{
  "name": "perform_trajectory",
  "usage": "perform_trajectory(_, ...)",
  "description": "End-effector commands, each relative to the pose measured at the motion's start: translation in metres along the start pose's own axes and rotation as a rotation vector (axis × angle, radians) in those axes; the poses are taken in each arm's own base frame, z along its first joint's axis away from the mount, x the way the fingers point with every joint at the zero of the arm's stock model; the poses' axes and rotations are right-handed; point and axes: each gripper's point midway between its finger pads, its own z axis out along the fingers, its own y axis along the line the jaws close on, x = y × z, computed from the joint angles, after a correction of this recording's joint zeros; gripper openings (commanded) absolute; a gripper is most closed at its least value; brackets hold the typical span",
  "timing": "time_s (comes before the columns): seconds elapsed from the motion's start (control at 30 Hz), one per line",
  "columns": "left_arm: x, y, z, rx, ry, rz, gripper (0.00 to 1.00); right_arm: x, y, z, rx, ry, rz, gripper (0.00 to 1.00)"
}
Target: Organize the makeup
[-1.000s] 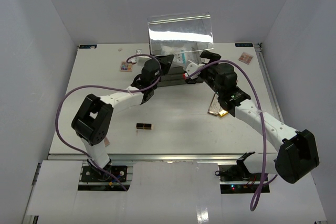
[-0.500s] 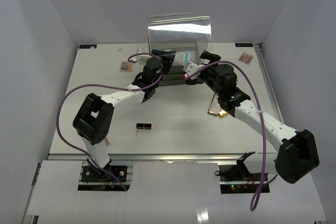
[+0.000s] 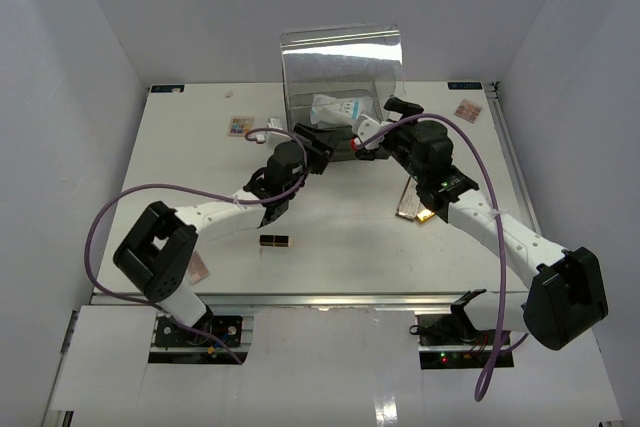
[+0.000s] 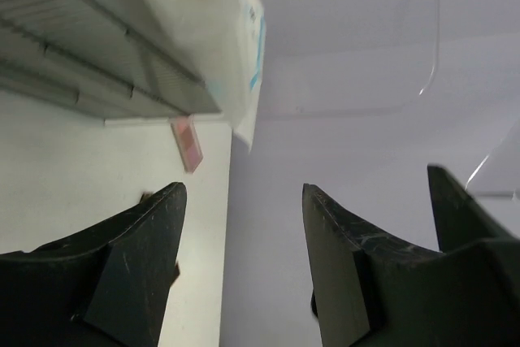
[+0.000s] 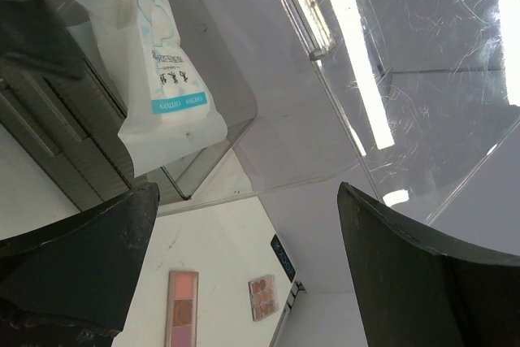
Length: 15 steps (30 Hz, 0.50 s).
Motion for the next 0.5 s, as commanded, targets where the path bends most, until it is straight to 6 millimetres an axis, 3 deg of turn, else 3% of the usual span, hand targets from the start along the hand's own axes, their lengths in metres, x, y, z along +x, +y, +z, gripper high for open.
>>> perform_trajectory(0.0,0.011,0.004,-0.047,0.036,0.081,-0.022,0.69,-0.018,-0.034,-0.005,0.098,-0.050,0.015,0.97)
perform_trajectory(0.07,0.016,0.012,-0.067,0.039,0.126,-0.011,0.69,-0.017,-0.032,-0.006,0.092,-0.048,0.015,0.97)
perform_trajectory(0.2,0.027,0.072,-0.121,-0.039,0.233,0.057,0.68,-0.006,-0.008,-0.010,-0.003,-0.010,0.004,0.97)
perform_trajectory(0.23,0.024,0.077,-0.132,-0.034,0.233,0.084,0.69,0.000,0.000,-0.012,-0.029,0.004,0.000,0.97)
perform_trajectory(0.3,0.009,0.068,-0.156,0.023,0.199,0.123,0.70,0.020,0.029,-0.021,-0.094,0.046,-0.014,0.97)
perform_trajectory(0.4,-0.019,0.058,-0.182,0.085,0.110,0.264,0.79,0.048,0.076,-0.041,-0.201,0.095,-0.016,0.97)
perform_trajectory(0.47,-0.033,0.044,-0.191,0.126,0.060,0.374,0.88,0.052,0.100,-0.053,-0.277,0.083,0.018,0.97)
